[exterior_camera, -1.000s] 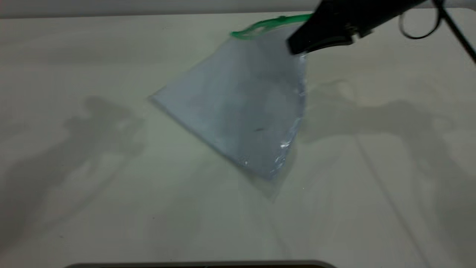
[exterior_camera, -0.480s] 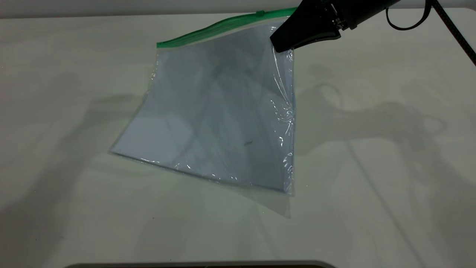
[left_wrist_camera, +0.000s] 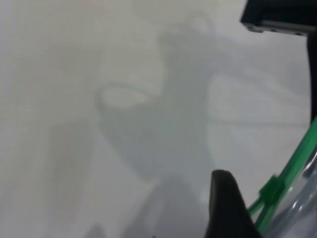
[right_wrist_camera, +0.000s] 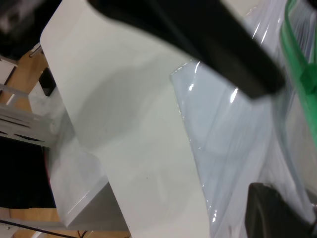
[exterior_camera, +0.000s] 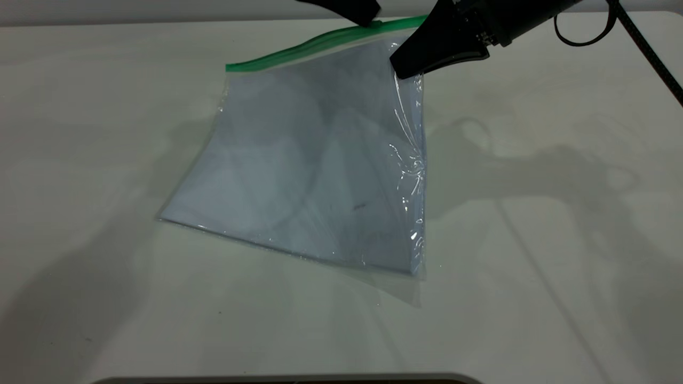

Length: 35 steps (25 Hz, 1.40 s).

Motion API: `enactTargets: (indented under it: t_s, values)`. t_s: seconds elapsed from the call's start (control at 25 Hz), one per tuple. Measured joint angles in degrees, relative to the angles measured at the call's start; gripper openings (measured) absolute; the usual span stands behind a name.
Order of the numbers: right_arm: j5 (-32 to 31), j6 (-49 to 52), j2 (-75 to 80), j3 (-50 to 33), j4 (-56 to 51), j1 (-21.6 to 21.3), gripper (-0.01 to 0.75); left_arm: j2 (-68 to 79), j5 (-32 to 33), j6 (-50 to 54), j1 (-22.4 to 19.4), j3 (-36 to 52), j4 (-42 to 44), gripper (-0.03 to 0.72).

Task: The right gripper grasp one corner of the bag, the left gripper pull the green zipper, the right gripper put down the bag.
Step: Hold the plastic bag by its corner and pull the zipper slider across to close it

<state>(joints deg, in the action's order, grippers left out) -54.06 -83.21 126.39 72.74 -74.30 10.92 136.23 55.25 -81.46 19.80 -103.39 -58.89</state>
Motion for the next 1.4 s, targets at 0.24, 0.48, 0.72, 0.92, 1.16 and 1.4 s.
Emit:
enactTargets:
  t_s: [0.24, 0.48, 0.72, 0.92, 1.16, 1.4]
  values:
    - [0.36, 0.0, 0.23, 0.0, -0.02, 0.0, 0.034, 1.09, -0.4, 0.25, 1.58, -0.32, -0.17, 0.402]
    - [0.48, 0.0, 0.23, 0.0, -0.07, -0.05, 0.034, 1.09, -1.99, 0.46, 1.66, -0.37, -0.17, 0.241]
    - [0.51, 0.05, 0.23, 0.0, -0.27, -0.29, 0.034, 1.09, -2.56, 0.46, 1.66, -0.37, -0.17, 0.149]
    - [0.28, 0.05, 0.23, 0.0, -1.19, -1.8, 0.034, 1.09, -3.7, 0.74, 1.66, -0.37, -0.35, 0.143]
    - [-0.78, 0.05, 0.23, 0.0, -1.51, -4.28, 0.034, 1.09, -6.2, 0.63, 1.66, -0.38, 0.68, 0.142]
    - [-1.77, 0.05, 0.23, 0.0, -2.69, -5.46, 0.034, 1.09, -8.13, 0.58, 1.66, -0.38, 1.02, 0.141]
